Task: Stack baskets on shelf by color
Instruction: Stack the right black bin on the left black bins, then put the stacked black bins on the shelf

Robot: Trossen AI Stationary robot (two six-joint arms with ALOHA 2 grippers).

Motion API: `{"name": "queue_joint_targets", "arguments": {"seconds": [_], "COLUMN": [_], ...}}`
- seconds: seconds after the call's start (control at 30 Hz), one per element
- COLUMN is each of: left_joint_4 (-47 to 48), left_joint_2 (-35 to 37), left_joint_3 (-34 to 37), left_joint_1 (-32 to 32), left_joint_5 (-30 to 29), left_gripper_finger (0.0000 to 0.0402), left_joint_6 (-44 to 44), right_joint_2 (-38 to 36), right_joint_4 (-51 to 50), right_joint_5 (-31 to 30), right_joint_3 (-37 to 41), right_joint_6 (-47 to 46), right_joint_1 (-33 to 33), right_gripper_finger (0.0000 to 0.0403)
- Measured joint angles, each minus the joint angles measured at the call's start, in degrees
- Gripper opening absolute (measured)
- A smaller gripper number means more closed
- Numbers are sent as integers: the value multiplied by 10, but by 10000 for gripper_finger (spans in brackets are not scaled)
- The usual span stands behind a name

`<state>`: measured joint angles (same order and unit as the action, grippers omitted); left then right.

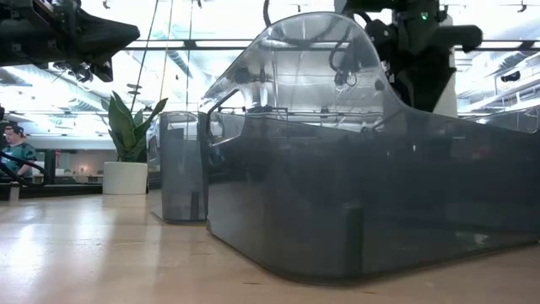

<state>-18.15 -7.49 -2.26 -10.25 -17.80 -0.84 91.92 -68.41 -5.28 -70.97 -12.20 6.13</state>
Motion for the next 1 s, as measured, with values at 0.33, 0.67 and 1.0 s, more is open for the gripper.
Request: {"name": "queue_joint_targets", "arguments": {"seconds": [0.33,0.67,1.0], "left_joint_4": [0,0,0], "left_joint_2": [0,0,0], "left_joint_3": [0,0,0], "left_joint_1": [0,0,0], "left_joint_5": [0,0,0], "left_gripper_finger": [23,36,27], "left_joint_6": [0,0,0], "right_joint_2": [0,44,96], "right_joint_4": [62,116,116], "right_joint_5": [-15,-37,-17], "right_joint_3": [-5,63,67], "right_joint_6": [-7,10,57], "right_joint_1": [14,18,16], "right_gripper_finger": [155,162,89]}}
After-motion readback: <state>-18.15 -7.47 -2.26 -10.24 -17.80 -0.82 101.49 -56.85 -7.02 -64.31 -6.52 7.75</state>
